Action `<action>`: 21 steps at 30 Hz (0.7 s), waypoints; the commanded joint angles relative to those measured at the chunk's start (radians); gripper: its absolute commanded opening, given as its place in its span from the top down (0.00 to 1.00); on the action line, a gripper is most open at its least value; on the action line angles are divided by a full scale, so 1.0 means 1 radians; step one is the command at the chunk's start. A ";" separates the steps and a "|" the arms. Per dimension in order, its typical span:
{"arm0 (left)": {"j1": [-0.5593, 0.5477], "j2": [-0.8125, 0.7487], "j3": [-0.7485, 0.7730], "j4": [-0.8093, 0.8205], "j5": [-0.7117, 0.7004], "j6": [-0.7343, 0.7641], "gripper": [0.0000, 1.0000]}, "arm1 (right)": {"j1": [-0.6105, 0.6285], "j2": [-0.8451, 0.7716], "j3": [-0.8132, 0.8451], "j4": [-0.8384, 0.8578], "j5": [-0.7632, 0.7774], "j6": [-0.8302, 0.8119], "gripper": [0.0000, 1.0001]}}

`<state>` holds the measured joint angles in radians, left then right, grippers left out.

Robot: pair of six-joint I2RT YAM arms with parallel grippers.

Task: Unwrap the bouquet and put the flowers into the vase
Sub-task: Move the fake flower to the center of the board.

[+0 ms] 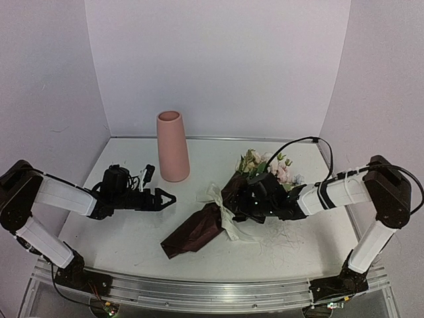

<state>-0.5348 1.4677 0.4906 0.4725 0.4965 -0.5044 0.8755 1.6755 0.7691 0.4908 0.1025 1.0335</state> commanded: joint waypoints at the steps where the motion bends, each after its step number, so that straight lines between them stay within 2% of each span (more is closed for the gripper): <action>1: -0.063 0.028 -0.008 -0.006 0.007 -0.020 0.05 | -0.079 0.053 0.081 0.015 -0.018 -0.052 0.02; 4: -0.111 0.068 0.007 -0.006 -0.008 -0.027 0.05 | -0.122 0.107 0.153 0.015 -0.072 -0.097 0.02; 11: -0.211 0.155 0.072 -0.005 -0.053 -0.038 0.05 | -0.127 0.170 0.294 0.015 -0.160 -0.224 0.02; 21: -0.325 0.262 0.180 0.007 -0.010 -0.047 0.06 | -0.127 -0.042 0.096 0.024 -0.162 -0.373 0.08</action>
<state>-0.8283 1.7013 0.6143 0.4526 0.4562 -0.5399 0.7425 1.7630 0.9404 0.5164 -0.0458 0.7468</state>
